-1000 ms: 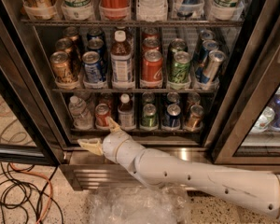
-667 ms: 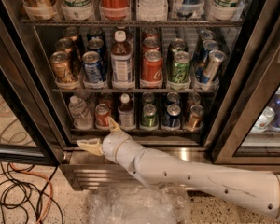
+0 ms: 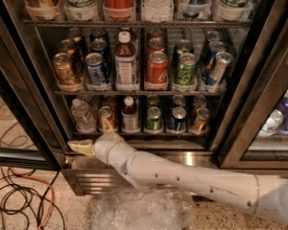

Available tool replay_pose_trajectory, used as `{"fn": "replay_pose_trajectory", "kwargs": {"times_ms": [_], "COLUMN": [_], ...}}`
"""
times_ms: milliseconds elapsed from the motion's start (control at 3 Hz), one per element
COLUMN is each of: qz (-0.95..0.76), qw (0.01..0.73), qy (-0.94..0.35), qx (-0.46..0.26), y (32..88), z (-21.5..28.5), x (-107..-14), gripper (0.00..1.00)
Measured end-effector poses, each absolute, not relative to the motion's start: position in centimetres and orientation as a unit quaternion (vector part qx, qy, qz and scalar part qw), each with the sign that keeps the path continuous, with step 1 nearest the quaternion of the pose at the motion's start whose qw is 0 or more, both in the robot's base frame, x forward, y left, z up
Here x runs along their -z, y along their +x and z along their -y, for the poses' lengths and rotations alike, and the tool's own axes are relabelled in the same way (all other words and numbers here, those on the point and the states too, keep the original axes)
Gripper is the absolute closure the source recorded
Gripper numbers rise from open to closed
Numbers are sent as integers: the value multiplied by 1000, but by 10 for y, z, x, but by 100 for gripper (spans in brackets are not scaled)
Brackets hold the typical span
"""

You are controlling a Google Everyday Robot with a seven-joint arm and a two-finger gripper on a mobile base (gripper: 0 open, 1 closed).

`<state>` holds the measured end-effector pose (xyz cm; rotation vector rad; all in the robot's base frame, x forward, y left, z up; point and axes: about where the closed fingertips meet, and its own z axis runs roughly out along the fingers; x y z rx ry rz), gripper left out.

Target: Pick water bottle from bottom shelf of fridge

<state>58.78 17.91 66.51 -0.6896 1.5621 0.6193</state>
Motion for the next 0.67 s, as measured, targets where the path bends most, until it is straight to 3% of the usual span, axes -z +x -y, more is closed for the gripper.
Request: {"fn": "replay_pose_trajectory", "kwargs": {"times_ms": [333, 667], "qz": [-663, -663], "qw": [630, 631], "qy": [-294, -294], "qx": [-277, -277], "y": [602, 603], "z": [-199, -199], "x": [-668, -668], "gripper": [6, 24]}}
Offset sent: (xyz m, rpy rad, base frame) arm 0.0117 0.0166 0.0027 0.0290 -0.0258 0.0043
